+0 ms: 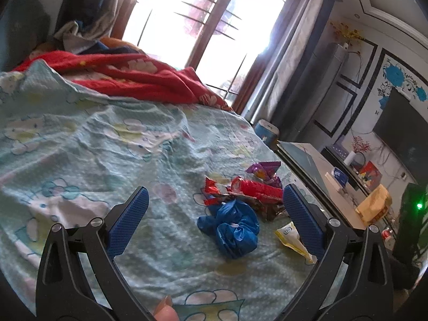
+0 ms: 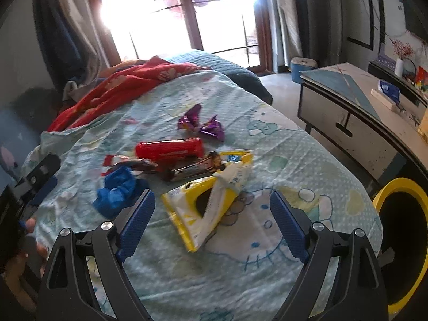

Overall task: Collect trash
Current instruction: 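Move both open tools back toward the remaining trash on the bed, then grasp the red wrapper with the left tool while the right tool grasps the yellow snack bag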

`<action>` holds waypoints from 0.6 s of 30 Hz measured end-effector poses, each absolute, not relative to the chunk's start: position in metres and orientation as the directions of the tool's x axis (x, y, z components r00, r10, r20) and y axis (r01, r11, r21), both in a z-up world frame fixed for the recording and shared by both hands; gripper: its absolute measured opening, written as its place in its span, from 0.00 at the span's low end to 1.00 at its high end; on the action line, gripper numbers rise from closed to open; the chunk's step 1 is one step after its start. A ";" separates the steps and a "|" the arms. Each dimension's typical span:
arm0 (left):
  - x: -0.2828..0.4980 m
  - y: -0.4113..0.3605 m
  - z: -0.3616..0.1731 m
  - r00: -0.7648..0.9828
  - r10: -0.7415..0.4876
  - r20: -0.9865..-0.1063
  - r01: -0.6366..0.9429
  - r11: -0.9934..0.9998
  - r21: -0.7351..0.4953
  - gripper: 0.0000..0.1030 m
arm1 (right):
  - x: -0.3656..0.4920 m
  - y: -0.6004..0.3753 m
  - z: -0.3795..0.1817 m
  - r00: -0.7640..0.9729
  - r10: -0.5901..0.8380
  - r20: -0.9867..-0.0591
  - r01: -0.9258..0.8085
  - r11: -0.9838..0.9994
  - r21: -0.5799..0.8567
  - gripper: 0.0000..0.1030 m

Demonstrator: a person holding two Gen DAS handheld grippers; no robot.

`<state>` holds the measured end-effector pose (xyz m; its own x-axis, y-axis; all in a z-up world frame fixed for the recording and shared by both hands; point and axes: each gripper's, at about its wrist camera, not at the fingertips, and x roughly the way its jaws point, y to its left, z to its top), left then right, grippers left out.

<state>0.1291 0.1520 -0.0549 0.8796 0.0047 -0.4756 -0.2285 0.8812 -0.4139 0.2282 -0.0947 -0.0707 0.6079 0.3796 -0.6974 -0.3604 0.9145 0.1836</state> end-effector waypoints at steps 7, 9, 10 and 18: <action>0.154 0.161 -0.065 0.871 -0.074 -0.485 -0.201 0.847 -0.492 0.80 | 0.248 -0.095 -0.084 0.591 0.383 -0.710 -0.340 0.916 0.211 0.82; 0.162 0.163 -0.070 0.864 -0.100 -0.494 -0.200 0.832 -0.517 0.74 | 0.253 -0.095 -0.089 0.580 0.386 -0.717 -0.333 0.916 0.223 0.82; 0.165 0.164 -0.072 0.862 -0.117 -0.494 -0.195 0.823 -0.534 0.73 | 0.256 -0.095 -0.091 0.574 0.390 -0.720 -0.326 0.916 0.235 0.82; 0.183 0.172 -0.092 0.843 -0.192 -0.503 -0.212 0.741 -0.637 0.63 | 0.267 -0.096 -0.108 0.515 0.443 -0.734 -0.283 0.896 0.342 0.74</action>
<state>0.1830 0.1722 -0.0921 0.8427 -0.1917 -0.5031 -0.2117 0.7412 -0.6370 0.2670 -0.0958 -0.1077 0.5149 0.4429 -0.7340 -0.2829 0.8960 0.3423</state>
